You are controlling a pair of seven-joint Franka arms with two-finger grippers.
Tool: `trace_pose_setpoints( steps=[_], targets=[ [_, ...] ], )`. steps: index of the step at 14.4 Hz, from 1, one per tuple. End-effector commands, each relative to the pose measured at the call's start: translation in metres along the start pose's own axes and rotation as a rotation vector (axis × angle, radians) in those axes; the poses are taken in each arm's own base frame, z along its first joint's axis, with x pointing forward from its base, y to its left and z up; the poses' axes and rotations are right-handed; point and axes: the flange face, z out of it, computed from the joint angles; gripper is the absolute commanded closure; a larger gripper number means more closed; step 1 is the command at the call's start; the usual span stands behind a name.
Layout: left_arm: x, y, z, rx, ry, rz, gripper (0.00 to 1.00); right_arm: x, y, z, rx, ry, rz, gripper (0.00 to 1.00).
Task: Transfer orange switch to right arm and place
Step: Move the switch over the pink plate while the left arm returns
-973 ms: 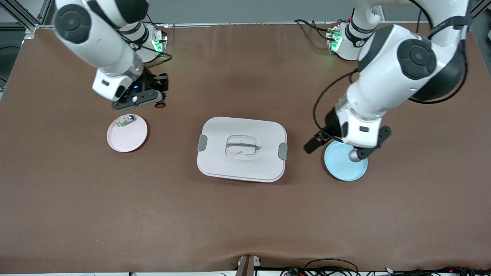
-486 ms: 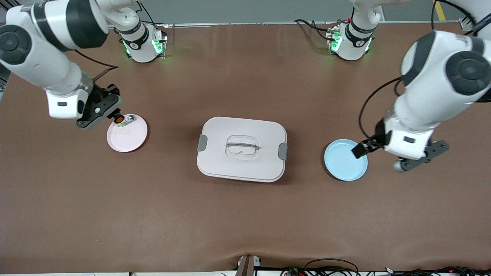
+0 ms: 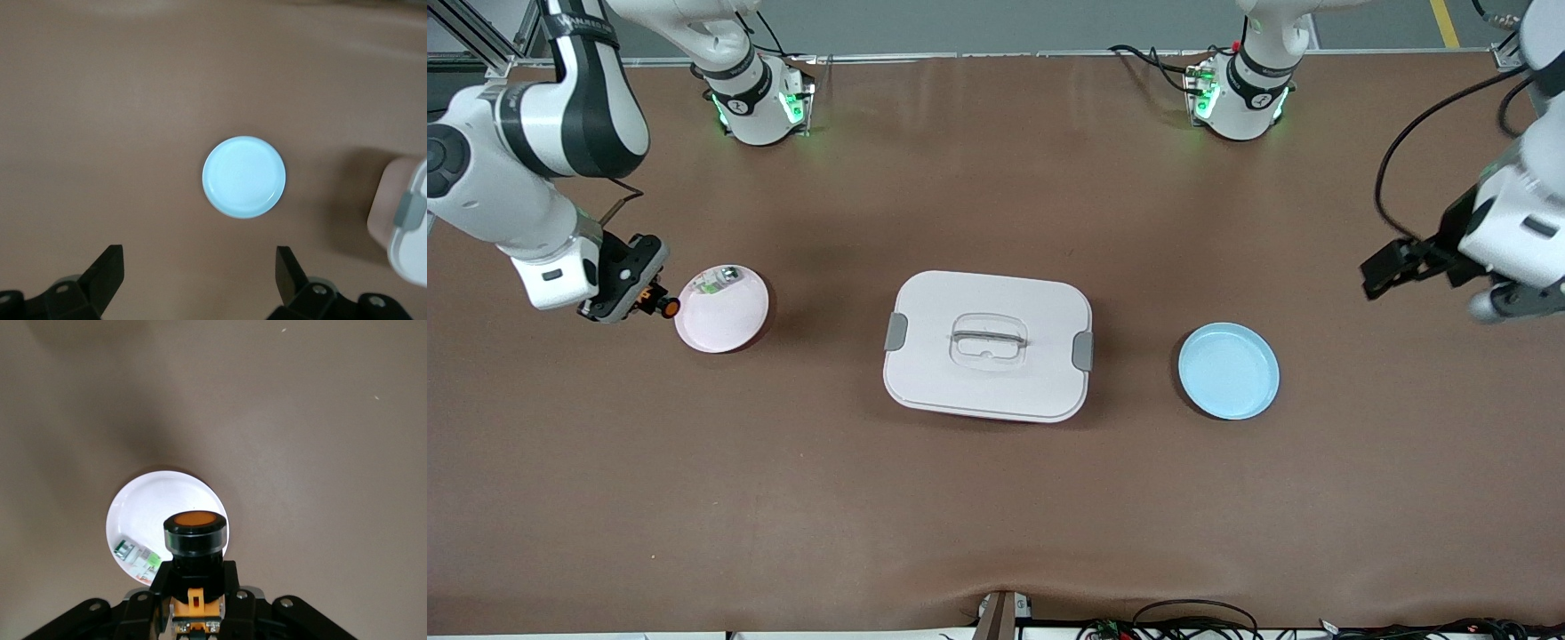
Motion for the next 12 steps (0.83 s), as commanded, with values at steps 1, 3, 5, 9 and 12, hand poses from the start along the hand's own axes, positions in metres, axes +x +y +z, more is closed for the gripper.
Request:
trace_pose_setpoints(
  steps=[1,3,5,9,12],
  targets=[
    [-0.026,-0.014,-0.014,0.003,-0.021,0.072,0.0,-0.013,-0.012,0.019,-0.023,-0.018,-0.077,1.0],
    [-0.043,-0.023,-0.019,-0.015,-0.028,0.085,0.0,-0.013,-0.013,0.034,-0.015,-0.079,-0.159,1.0],
    [-0.053,-0.025,-0.024,-0.02,-0.026,0.084,0.0,-0.014,-0.013,0.041,-0.02,-0.08,-0.166,1.0],
    [-0.061,-0.024,-0.026,-0.018,-0.041,0.089,0.0,-0.034,-0.027,0.085,-0.055,-0.053,-0.158,1.0],
    [-0.062,-0.021,-0.025,-0.022,-0.044,0.094,0.0,-0.037,-0.029,0.112,-0.043,-0.051,-0.162,1.0]
  ],
)
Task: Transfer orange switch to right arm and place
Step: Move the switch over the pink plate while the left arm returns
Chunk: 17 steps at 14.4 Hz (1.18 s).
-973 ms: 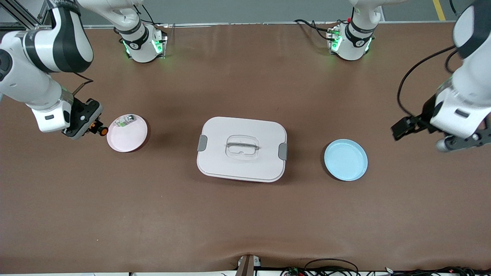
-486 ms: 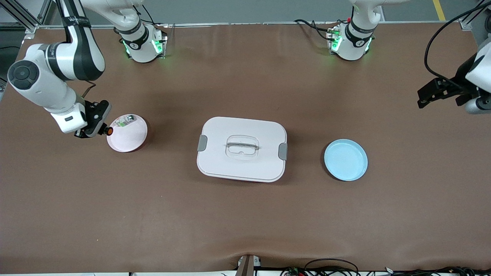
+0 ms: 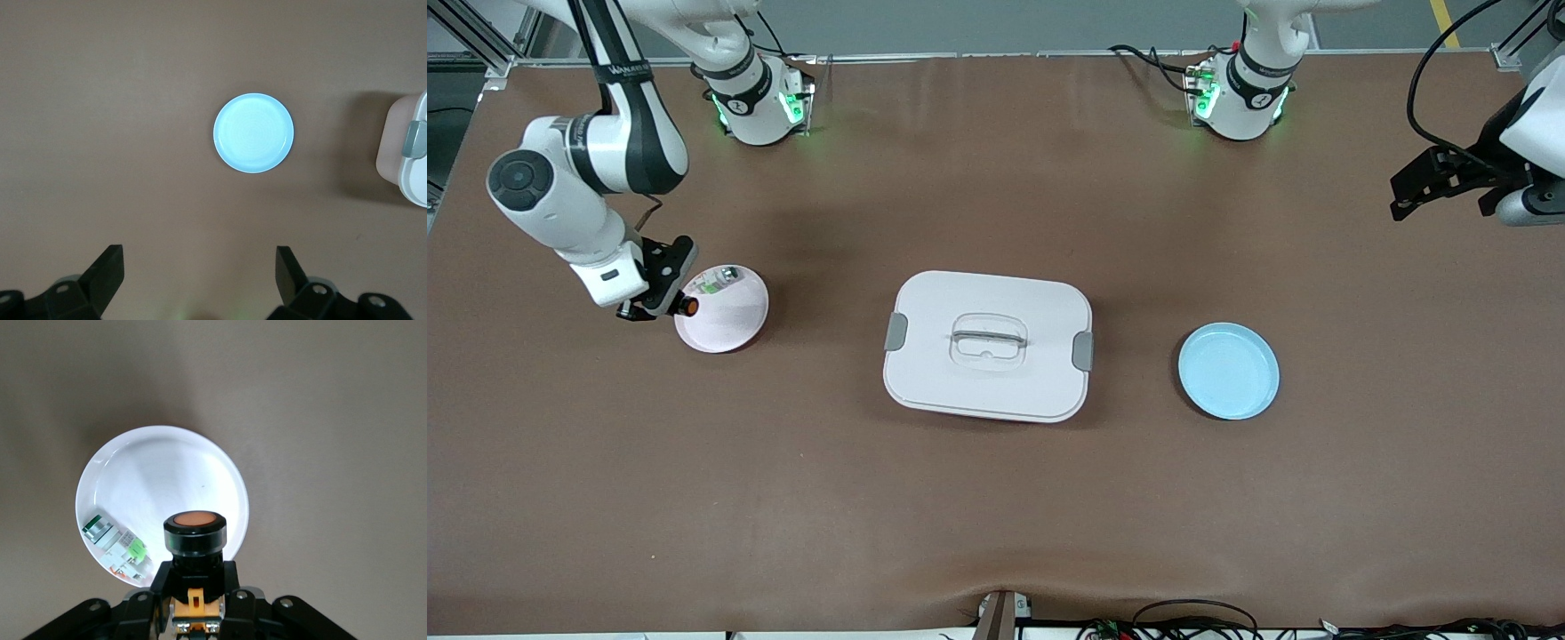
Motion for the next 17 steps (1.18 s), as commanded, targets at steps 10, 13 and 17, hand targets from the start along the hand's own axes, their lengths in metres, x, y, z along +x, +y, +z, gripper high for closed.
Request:
trace_pose_setpoints(
  steps=[10,13,17],
  targets=[
    [-0.009,0.007,0.008,-0.01,-0.03,0.029,0.0,0.003,-0.005,0.08,-0.019,0.017,-0.037,1.0],
    [-0.01,0.007,0.012,-0.008,-0.039,0.031,0.0,0.007,-0.009,0.088,-0.003,0.013,-0.048,1.0],
    [-0.011,0.009,0.012,-0.008,-0.034,0.034,0.0,0.009,-0.011,0.104,-0.001,0.016,-0.052,0.97]
  ],
)
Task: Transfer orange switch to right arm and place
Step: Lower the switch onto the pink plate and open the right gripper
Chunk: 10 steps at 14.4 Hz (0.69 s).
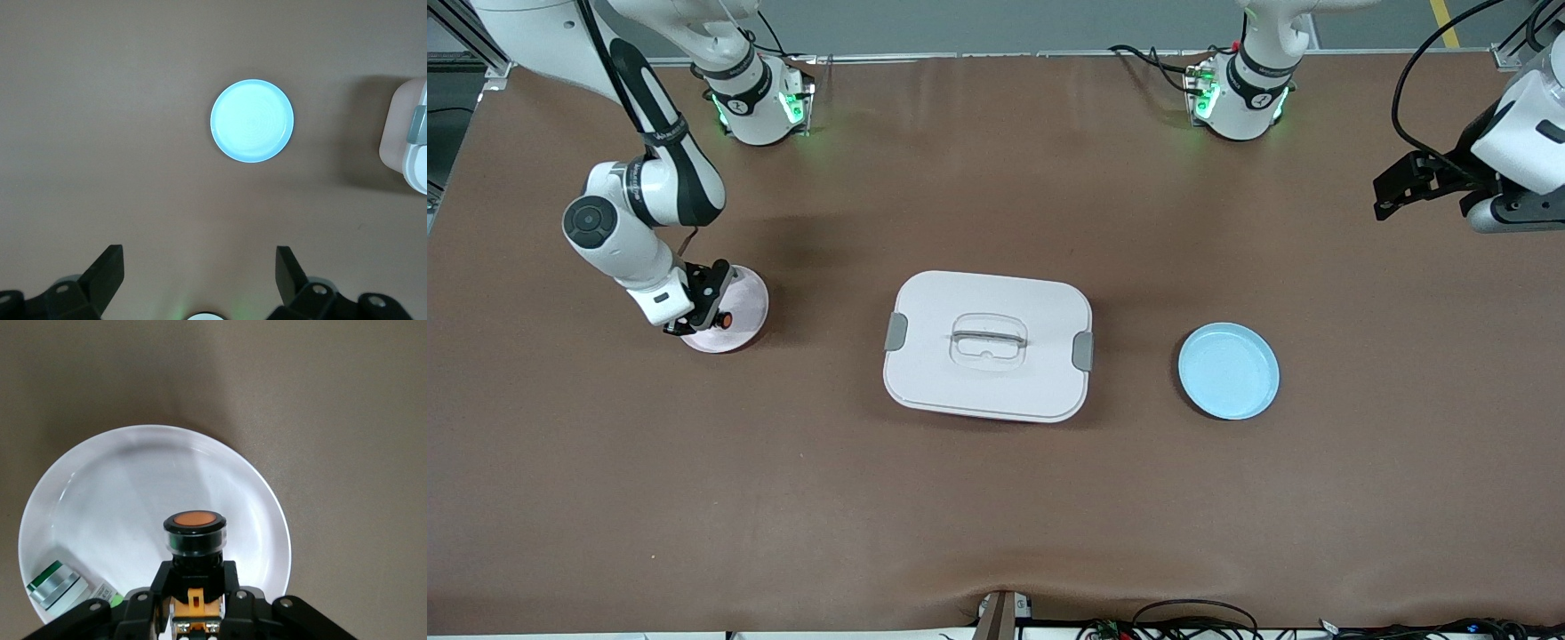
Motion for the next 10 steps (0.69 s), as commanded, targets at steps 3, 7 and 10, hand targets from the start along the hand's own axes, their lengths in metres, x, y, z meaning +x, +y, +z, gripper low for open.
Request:
trace_pose_setpoints(
  steps=[3,7,10],
  targets=[
    [-0.0099,0.0086,-0.0038,-0.011,0.006,0.033,0.0,0.0025,-0.0029,0.0126,-0.004,0.001,-0.026,0.95],
    [-0.0097,0.0079,-0.0038,-0.011,0.007,0.031,0.0,0.008,-0.0035,0.0146,-0.009,0.004,-0.037,0.87],
    [-0.0097,0.0079,-0.0038,-0.011,0.007,0.031,0.0,0.0096,-0.0032,0.014,-0.011,0.005,-0.04,0.79]
  ],
)
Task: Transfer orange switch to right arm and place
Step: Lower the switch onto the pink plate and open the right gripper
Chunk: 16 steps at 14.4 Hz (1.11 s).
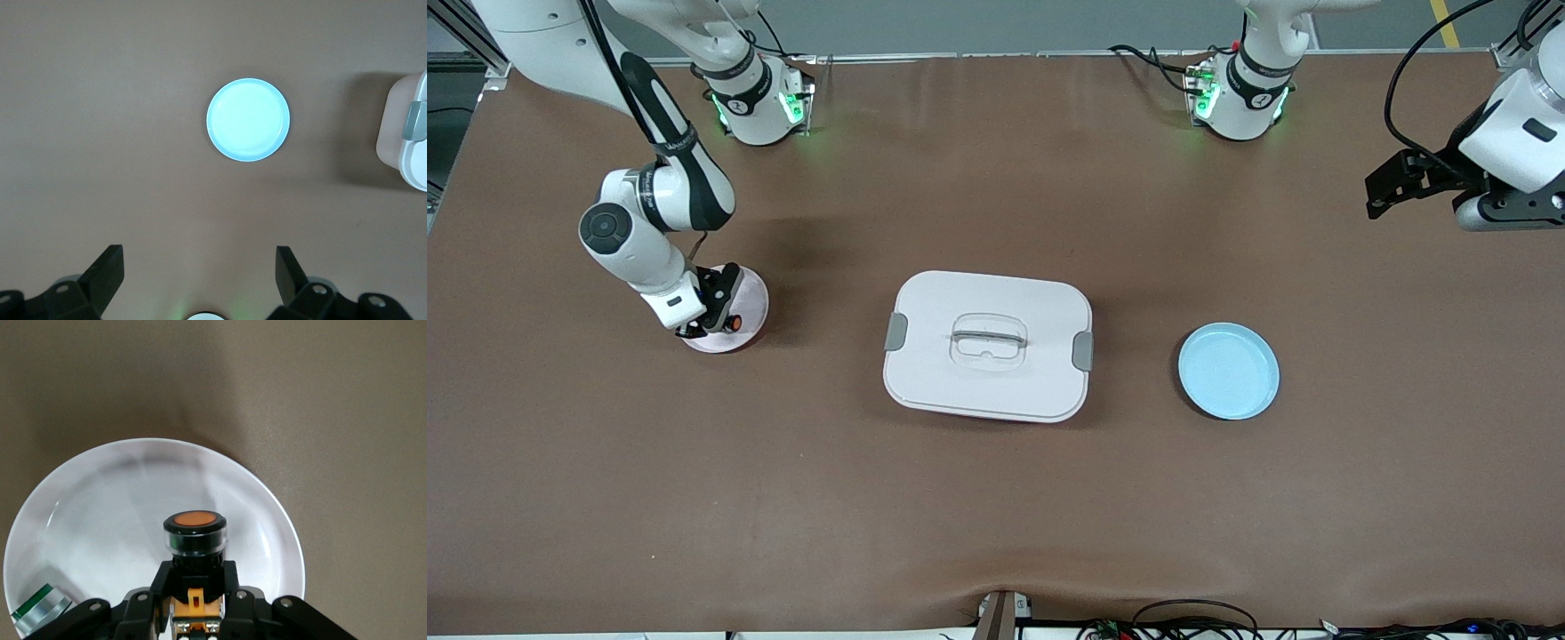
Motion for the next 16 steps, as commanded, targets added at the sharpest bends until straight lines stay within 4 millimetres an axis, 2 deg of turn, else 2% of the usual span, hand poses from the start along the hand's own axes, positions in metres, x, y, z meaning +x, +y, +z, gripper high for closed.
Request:
trace_pose_setpoints(
  steps=[1,3,5,8,11,14,16],
  targets=[
    [-0.008,0.001,-0.004,-0.012,0.007,0.017,0.0,0.002,0.0,-0.001,-0.012,-0.001,-0.023,0.74],
    [-0.009,0.002,-0.005,-0.013,0.01,0.019,0.0,0.001,0.001,-0.003,-0.018,0.0,-0.021,0.58],
    [-0.008,-0.001,-0.006,-0.011,0.012,0.012,0.0,0.001,0.004,-0.008,-0.031,0.004,-0.019,0.0],
    [-0.008,-0.001,-0.006,-0.008,0.01,0.012,0.0,0.001,0.006,-0.015,-0.039,0.004,-0.017,0.0],
    [-0.008,0.0,-0.006,-0.003,0.005,-0.002,0.0,-0.002,0.013,-0.038,-0.069,0.01,0.028,0.0],
    [-0.008,-0.003,-0.007,-0.001,0.007,-0.001,0.0,-0.008,0.021,-0.076,-0.064,0.003,0.203,0.0],
    [-0.007,-0.004,-0.006,0.002,0.007,-0.003,0.0,-0.017,0.021,-0.087,-0.04,-0.008,0.386,0.0]
  ],
)
